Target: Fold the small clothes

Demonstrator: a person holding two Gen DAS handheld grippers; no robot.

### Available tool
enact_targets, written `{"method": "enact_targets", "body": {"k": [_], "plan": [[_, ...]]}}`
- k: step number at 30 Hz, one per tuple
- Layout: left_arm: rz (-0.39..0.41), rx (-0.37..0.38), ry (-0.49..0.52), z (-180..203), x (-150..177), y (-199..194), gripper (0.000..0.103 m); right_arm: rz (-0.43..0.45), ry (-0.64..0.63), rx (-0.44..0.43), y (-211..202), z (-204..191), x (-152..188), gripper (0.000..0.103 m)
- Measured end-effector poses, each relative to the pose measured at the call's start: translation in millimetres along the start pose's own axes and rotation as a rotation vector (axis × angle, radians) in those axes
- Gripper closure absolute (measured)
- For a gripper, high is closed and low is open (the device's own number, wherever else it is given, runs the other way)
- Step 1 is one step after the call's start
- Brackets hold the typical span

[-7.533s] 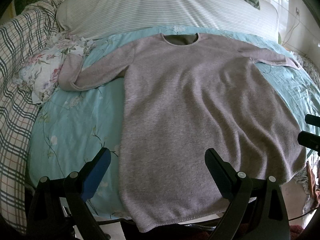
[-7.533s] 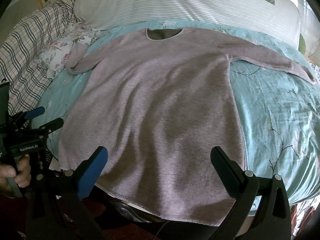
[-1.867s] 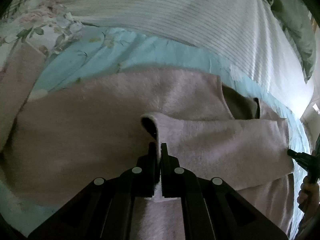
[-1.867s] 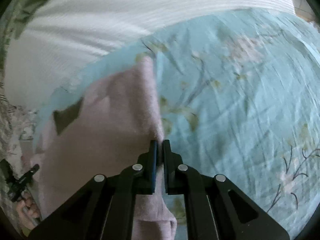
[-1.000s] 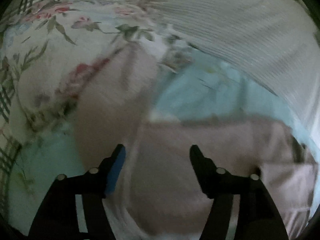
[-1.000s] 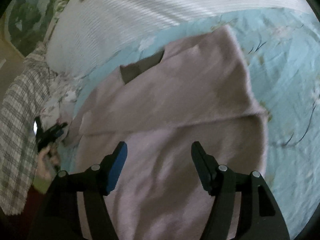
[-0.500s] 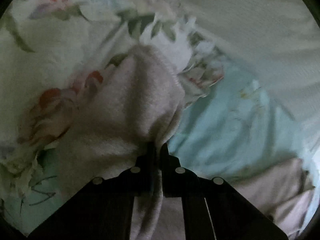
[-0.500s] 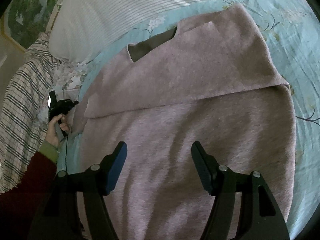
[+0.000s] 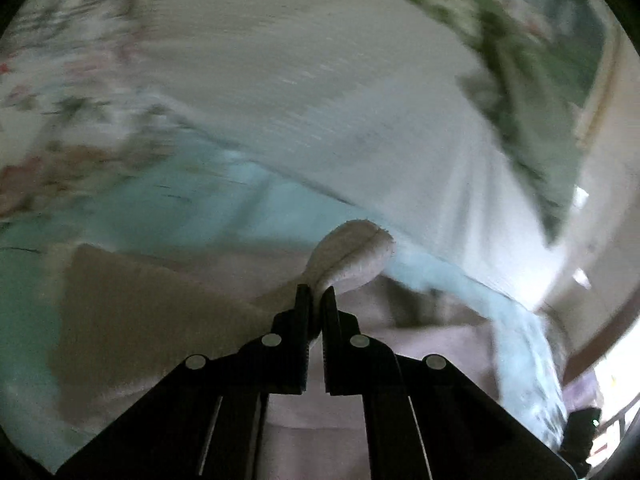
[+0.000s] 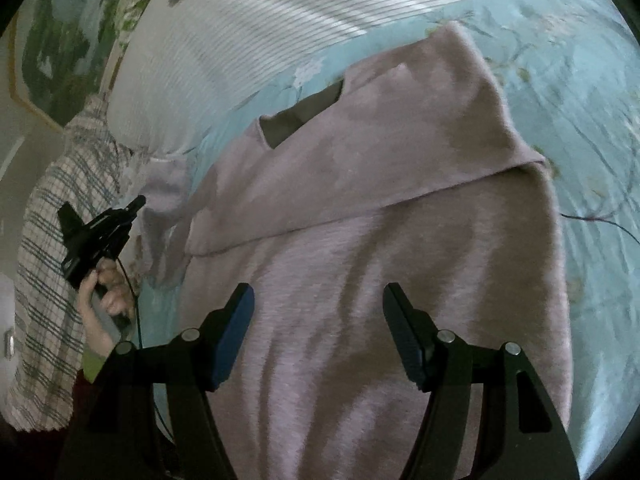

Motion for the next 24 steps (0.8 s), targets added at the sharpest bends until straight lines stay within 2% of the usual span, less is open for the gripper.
{"method": "enact_targets", "body": {"k": [3,6,9,14,16,18,19,20,22,24], "plan": [[-0.027,0.102,0.065,71.6,21.9,12.8,0.100,0.030,0.023,0.002,-12.0,9.3,-1.5,0.036],[-0.072,0.146,0.140,128.0,48.0,39.2,0.100,0.061,0.046,0.012,-25.2,20.8,-4.2,0.036],[-0.128,0.173,0.183,168.2,80.2,65.9,0.100,0.088,0.068,0.014,-36.5,30.4,-6.7,0.036],[-0.226,0.149,0.260,199.6,125.1,117.8,0.099,0.118,0.102,0.025,-49.3,47.9,-12.9,0.036],[-0.261,0.137,0.271,197.8,138.7,130.6,0.098,0.129,0.106,0.028,-51.2,49.8,-16.7,0.036],[-0.290,0.129,0.270,194.0,148.6,136.7,0.093,0.140,0.109,0.027,-51.2,50.2,-23.4,0.034],[-0.302,0.141,0.260,191.2,150.5,136.1,0.084,0.142,0.109,0.026,-49.9,50.1,-26.3,0.030],[-0.311,0.146,0.257,189.5,152.5,133.8,0.073,0.142,0.107,0.023,-48.1,50.1,-30.1,0.029],[-0.313,0.139,0.254,178.7,154.8,122.3,0.057,0.137,0.096,0.016,-39.6,46.6,-39.4,0.029],[-0.296,0.127,0.257,168.2,154.4,106.6,0.049,0.125,0.086,0.008,-27.5,41.9,-48.2,0.029]]}}
Point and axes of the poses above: each gripper's, at about its wrist camera, not at the fingertips, and y roughly the way its jaws point, z to its right, x to its underside, the point moved 8 cm from there along y, roughly the way its jaws point, and after that the axes turned 6 degrees about -x, right-handed, at the moved point
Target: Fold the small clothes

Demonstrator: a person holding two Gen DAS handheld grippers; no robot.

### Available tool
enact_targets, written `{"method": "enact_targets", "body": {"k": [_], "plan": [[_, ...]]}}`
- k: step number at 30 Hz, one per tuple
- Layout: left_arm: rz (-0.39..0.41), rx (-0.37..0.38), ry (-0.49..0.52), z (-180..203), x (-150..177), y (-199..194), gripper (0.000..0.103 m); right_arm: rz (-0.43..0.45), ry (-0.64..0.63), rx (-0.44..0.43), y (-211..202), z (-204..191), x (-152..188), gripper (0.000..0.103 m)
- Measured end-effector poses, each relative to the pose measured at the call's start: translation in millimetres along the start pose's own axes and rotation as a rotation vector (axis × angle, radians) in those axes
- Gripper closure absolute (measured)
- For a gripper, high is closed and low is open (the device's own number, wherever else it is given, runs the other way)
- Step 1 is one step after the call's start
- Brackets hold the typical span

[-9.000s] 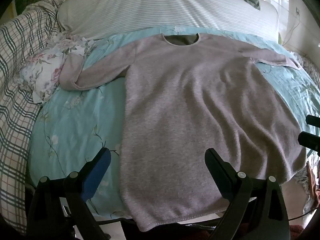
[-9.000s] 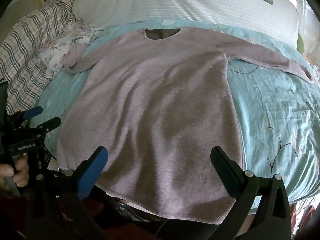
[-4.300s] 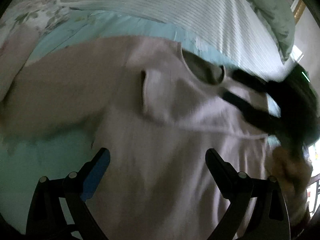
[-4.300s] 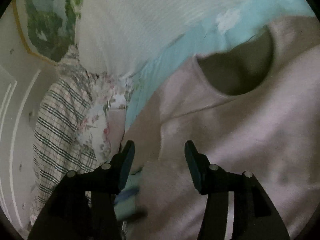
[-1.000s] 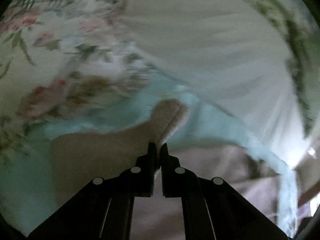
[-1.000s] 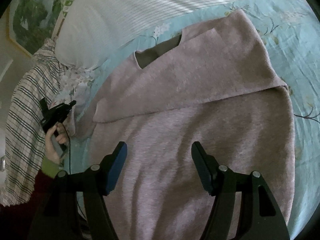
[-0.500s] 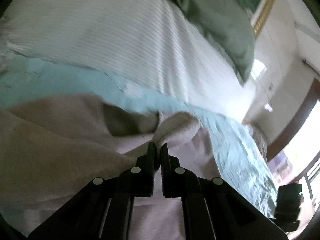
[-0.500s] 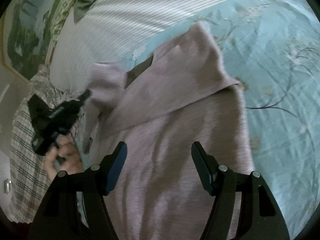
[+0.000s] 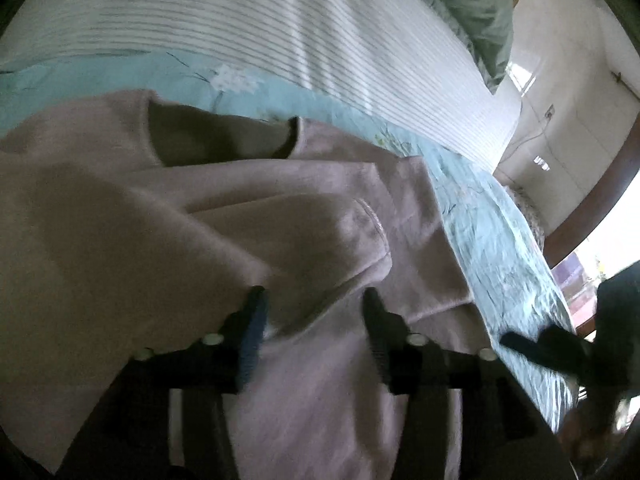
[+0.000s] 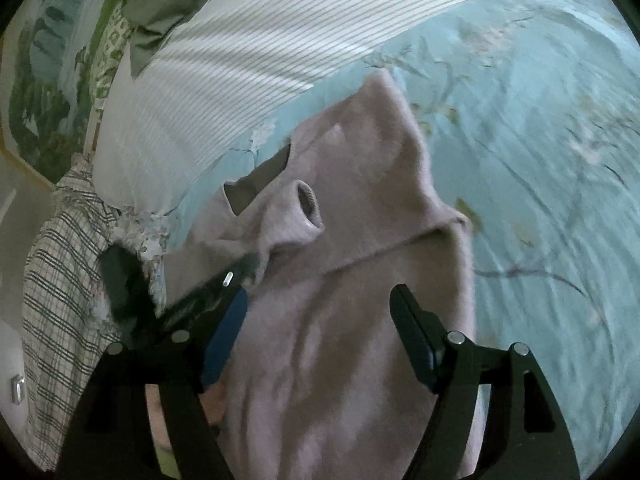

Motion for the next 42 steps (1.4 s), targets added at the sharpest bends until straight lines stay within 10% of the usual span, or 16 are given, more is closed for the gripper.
{"method": "enact_targets", "body": {"k": [13,14,16,25,35,42], "plan": [[0.083,-0.357,-0.300,-180.3,63.3,-110.5,0.054,-0.136,-0.016,0.043,116.4,-5.4,-29.6,0.028],[0.068,-0.362,-0.325,-191.4,66.0,-109.8,0.059,-0.136,-0.015,0.054,122.1,-4.4,-29.5,0.031],[0.066,-0.346,-0.348,-199.2,64.7,-108.1,0.061,-0.119,-0.038,0.086,126.4,-5.6,-32.2,0.087],[0.085,-0.420,-0.376,-220.5,42.7,-95.2,0.063,0.197,-0.088,0.022,31.6,-32.1,-91.5,0.088],[0.122,-0.359,-0.485,-239.0,46.7,-101.2,0.068,0.119,-0.037,0.158,43.9,37.5,-70.8,0.088],[0.104,-0.348,-0.312,-206.0,38.3,-95.1,0.070,0.150,-0.070,0.171,34.0,37.8,-82.2,0.086]]}}
Point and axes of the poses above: each gripper's, at about its wrist camera, not at the fingertips, and y roughly the way its jaws point, z to its right, x to its underside, the point moved 8 cm from there along y, roughly the way its jaws point, and after that the axes turned 6 degrees about -x, right-handed, at the moved point
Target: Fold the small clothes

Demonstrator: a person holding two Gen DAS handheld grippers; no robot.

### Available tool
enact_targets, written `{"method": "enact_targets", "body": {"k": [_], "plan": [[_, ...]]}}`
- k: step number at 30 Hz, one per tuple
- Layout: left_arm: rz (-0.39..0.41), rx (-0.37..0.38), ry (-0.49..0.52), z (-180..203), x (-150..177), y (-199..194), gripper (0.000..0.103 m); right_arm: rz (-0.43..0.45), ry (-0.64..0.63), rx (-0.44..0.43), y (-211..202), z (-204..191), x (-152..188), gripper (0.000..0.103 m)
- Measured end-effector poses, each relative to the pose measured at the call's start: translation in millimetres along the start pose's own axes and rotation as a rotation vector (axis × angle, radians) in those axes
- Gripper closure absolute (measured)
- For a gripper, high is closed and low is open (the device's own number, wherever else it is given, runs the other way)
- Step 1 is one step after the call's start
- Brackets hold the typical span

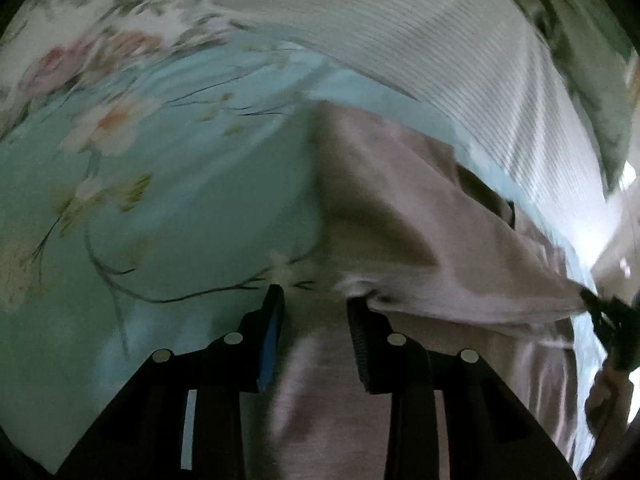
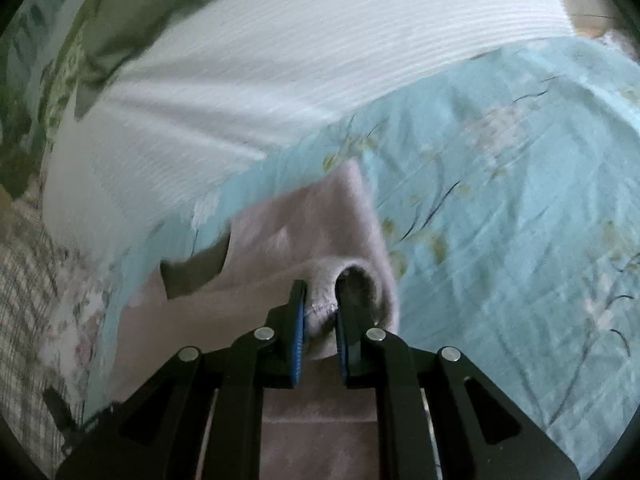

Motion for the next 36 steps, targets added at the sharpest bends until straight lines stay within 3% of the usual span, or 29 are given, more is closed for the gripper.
{"method": "enact_targets", "body": {"k": [2,4,5,6,9,11,14,19,25,30,32,33,34,36], "plan": [[0.000,-0.018,0.048,8.6,-1.7,2.1,0.070,-0.045,-0.018,-0.006,7.9,-5.8,8.8,0.082],[0.011,-0.065,0.059,7.6,-4.4,3.8,0.073,-0.083,-0.019,0.005,12.2,-8.2,17.0,0.050],[0.006,-0.087,0.039,1.3,-5.8,6.1,0.086,-0.072,-0.018,0.013,9.0,-8.4,19.0,0.045],[-0.003,-0.089,0.007,-5.6,-7.5,8.9,0.089,-0.061,-0.021,0.019,6.7,-9.7,20.2,0.040],[-0.013,0.005,-0.126,-28.8,-6.7,9.2,0.089,0.009,-0.028,0.083,-14.9,-6.1,16.7,0.040],[-0.006,0.020,-0.143,-34.2,-2.9,8.0,0.090,0.076,-0.022,0.106,-32.9,-7.0,11.2,0.040],[0.014,0.013,-0.133,-33.2,2.1,4.3,0.090,0.111,-0.077,0.049,-41.3,-36.0,8.4,0.038],[0.021,0.029,-0.075,-22.8,1.3,4.4,0.077,-0.068,-0.229,-0.142,15.9,-124.8,27.9,0.035],[0.024,0.040,-0.098,-28.9,4.0,7.8,0.079,-0.328,-0.497,-0.303,131.1,-255.4,65.2,0.035],[0.036,0.062,-0.132,-33.7,5.9,8.9,0.081,-0.449,-0.644,-0.338,210.9,-325.9,77.2,0.034],[0.036,0.080,-0.151,-37.0,6.3,9.2,0.083,-0.560,-0.687,-0.309,246.2,-331.3,94.5,0.034],[0.036,0.088,-0.158,-37.4,6.1,9.7,0.083,-0.594,-0.700,-0.295,252.3,-329.0,102.1,0.042],[0.038,0.096,-0.165,-38.3,6.4,9.9,0.085,-0.631,-0.734,-0.268,261.2,-327.0,112.6,0.071],[0.046,0.110,-0.190,-41.8,6.5,9.6,0.087,-0.630,-0.734,-0.294,266.4,-334.6,118.9,0.092]]}}
Point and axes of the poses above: each gripper's, at about its wrist camera, not at the fingertips, and y roughly the way its jaws point, z to its right, x to its underside, the point moved 8 cm from there along y, roughly the way its jaws point, and after that the axes turned 6 degrees about -x, right-handed, at the moved point
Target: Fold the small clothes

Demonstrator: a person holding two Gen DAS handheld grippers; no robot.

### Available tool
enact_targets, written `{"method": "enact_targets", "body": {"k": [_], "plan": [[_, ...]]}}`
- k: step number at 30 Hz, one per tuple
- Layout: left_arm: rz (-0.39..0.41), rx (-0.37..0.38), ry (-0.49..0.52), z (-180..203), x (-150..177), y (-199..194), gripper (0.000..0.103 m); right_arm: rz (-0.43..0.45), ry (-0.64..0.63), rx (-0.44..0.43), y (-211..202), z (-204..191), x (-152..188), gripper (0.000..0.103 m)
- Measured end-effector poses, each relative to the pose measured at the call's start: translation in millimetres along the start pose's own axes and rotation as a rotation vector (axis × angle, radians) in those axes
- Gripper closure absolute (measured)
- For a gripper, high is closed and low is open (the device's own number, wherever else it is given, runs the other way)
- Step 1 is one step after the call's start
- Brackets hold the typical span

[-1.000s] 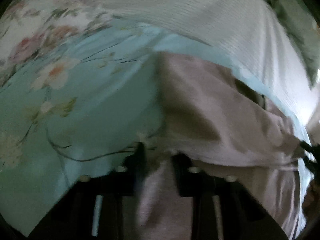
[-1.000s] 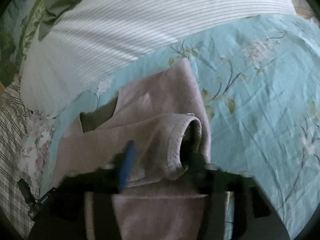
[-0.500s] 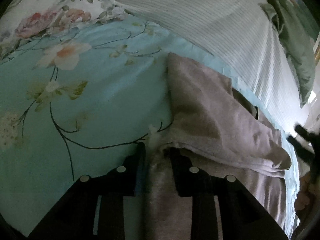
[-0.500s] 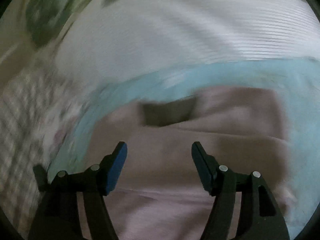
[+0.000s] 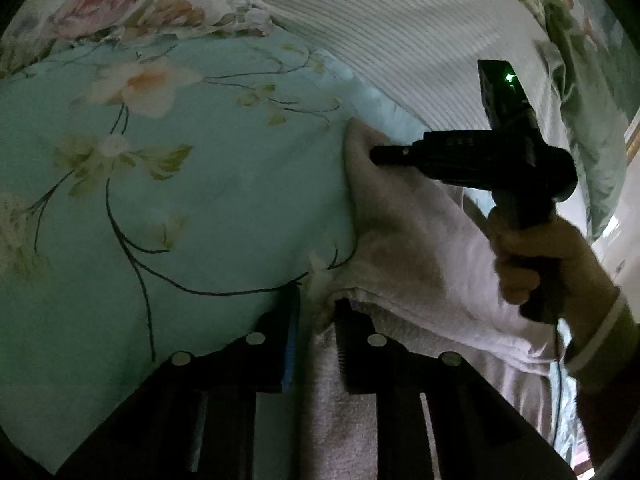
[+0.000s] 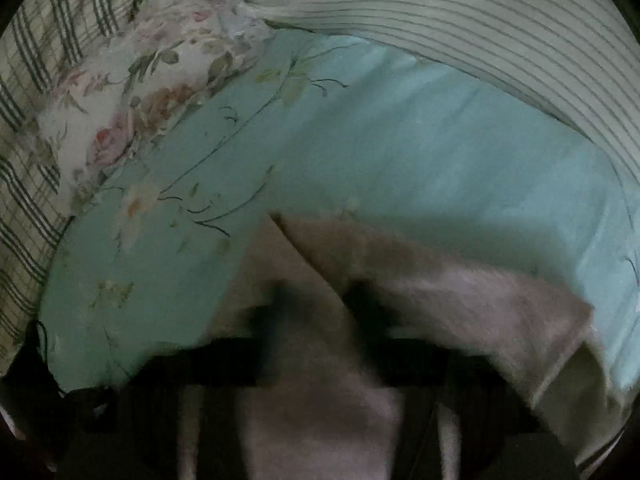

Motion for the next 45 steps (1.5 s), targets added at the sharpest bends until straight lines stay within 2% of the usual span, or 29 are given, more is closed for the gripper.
{"method": "enact_targets", "body": {"k": [2,4,7,10,12,15,18,20,22,24,25,26,28,29,32,34,38,39,41,42,43,45], "plan": [[0.009,0.013,-0.040,-5.2,-1.1,-1.1,0.089,0.074,0.050,-0.026,-5.1,-1.0,-9.0,0.099],[0.014,0.019,-0.065,-8.7,-1.0,-2.5,0.090,0.160,0.137,-0.034,-9.5,6.9,-15.4,0.099],[0.003,0.038,-0.083,-11.1,-0.2,-4.5,0.090,0.228,0.229,-0.005,-12.9,19.9,-12.8,0.099],[-0.014,0.066,-0.098,-13.2,2.6,-10.5,0.089,0.296,0.253,-0.018,-47.0,10.6,3.7,0.099],[-0.020,0.061,-0.098,-15.8,4.2,-16.6,0.090,0.343,0.224,-0.074,-78.3,-7.9,23.1,0.099],[-0.009,0.051,-0.091,-16.1,8.5,-29.3,0.092,0.300,0.203,-0.141,-92.2,-29.6,57.2,0.099],[-0.024,0.045,-0.095,-18.7,14.9,-37.9,0.092,0.211,0.198,-0.175,-74.5,-51.4,91.4,0.099],[-0.034,0.049,-0.091,-16.0,18.7,-46.5,0.092,0.156,0.174,-0.139,-49.9,-60.3,97.8,0.099],[-0.041,0.058,-0.068,-9.8,22.0,-58.1,0.089,0.045,0.177,-0.098,-10.6,-64.2,104.0,0.100],[-0.043,0.055,-0.020,-2.3,26.0,-73.1,0.083,0.102,0.187,-0.125,-6.5,-65.9,97.6,0.100],[-0.041,0.051,0.005,0.2,28.2,-82.3,0.074,0.115,0.223,-0.144,-10.3,-62.9,97.0,0.100],[-0.038,0.049,0.021,1.9,29.5,-88.9,0.064,0.130,0.260,-0.161,-17.1,-60.4,98.7,0.100],[-0.030,0.043,0.049,0.4,35.8,-104.8,0.053,0.180,0.279,-0.169,-44.3,-60.6,110.8,0.099],[-0.031,0.042,0.059,-1.5,39.9,-111.4,0.051,0.195,0.279,-0.163,-55.3,-61.5,117.9,0.099],[-0.065,0.052,0.077,-5.6,55.3,-123.6,0.051,0.249,0.312,-0.152,-101.7,-58.3,161.1,0.099],[-0.096,0.057,0.101,-7.4,72.5,-130.9,0.046,0.280,0.349,-0.129,-131.7,-51.3,193.1,0.099],[-0.163,0.035,0.145,-11.3,109.2,-134.9,0.043,0.338,0.462,-0.054,-189.1,-29.5,272.5,0.098],[-0.186,0.033,0.147,-14.4,119.7,-135.7,0.043,0.342,0.481,-0.031,-197.4,-25.9,286.1,0.094],[-0.232,0.043,0.144,-19.4,141.9,-138.8,0.043,0.350,0.541,0.030,-217.6,-14.3,325.7,0.076],[-0.226,0.045,0.154,-19.7,148.4,-144.0,0.042,0.351,0.577,0.071,-228.3,-6.4,349.8,0.060],[-0.222,0.042,0.174,-18.9,154.4,-149.5,0.040,0.347,0.599,0.103,-233.3,-1.9,364.4,0.054],[-0.238,0.050,0.205,-16.5,167.2,-159.0,0.038,0.328,0.658,0.180,-247.1,10.7,405.1,0.056]]}}
Point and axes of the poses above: each gripper's, at about its wrist camera, not at the fingertips, and y roughly the way its jaws point, z to its right, x to its underside, the point moved 8 cm from there along y, roughly the way its jaws point, and after that the axes turned 6 degrees about -x, right-handed, at the moved point
